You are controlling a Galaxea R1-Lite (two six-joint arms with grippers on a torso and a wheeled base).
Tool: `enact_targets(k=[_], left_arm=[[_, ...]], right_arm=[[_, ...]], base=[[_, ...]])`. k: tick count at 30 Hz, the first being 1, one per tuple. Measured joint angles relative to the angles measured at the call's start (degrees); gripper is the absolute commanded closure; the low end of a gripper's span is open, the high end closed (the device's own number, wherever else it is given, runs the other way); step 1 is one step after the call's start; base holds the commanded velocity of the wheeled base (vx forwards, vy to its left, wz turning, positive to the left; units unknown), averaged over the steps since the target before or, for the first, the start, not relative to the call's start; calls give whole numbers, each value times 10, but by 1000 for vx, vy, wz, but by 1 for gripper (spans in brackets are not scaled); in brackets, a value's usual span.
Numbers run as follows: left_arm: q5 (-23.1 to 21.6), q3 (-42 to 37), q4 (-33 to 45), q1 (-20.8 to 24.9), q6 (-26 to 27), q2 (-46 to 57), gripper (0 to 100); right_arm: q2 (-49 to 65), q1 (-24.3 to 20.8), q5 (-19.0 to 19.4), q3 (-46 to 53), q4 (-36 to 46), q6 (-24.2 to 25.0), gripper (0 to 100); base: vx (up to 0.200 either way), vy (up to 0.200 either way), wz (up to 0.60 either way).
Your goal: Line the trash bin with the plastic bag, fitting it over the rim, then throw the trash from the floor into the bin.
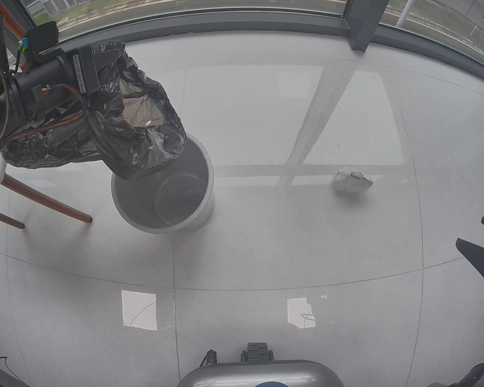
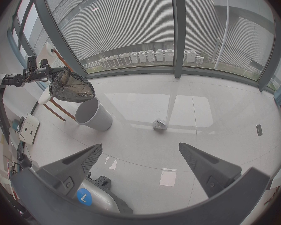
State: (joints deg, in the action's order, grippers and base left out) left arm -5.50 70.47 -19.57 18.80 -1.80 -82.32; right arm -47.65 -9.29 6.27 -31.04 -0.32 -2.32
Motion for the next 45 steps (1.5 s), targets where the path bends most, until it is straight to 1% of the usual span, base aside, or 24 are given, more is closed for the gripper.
enact_targets(k=[7,13,16,21,26,29,31,34,36,40,45], left_arm=[[4,-1,0,33,0,0,100],[4,3,0,45,-1,0,100],[4,5,0,58,-5,0,100],[4,17,0,85,-54,-1,100],[4,35,-1,94,-83,-3,100],[4,40,-1,108,-98,-4,100],[4,41,-1,117,-112,-4,100],[4,41,0,125,-132,-5,100],[4,39,0,132,-146,-5,100],[4,38,0,146,-171,-5,100],[1,26,-1,162,-215,-6,100]], right_arm=[[0,0,0,-1,0,0,0],[0,0,0,-1,0,0,0],[0,0,0,-1,0,0,0],[0,0,0,-1,0,0,0],[0,0,0,-1,0,0,0],[0,0,1,-1,0,2,0],[-1,-1,10,0,0,7,0],[-8,-1,42,0,0,22,0],[-15,-1,54,0,-1,31,0],[-33,-1,60,-3,-14,36,0],[-61,0,61,-3,-61,38,0]], base=[[0,0,0],[0,0,0],[0,0,0],[0,0,0],[0,0,0],[0,0,0],[0,0,0],[0,0,0],[0,0,0],[0,0,0],[0,0,0]])
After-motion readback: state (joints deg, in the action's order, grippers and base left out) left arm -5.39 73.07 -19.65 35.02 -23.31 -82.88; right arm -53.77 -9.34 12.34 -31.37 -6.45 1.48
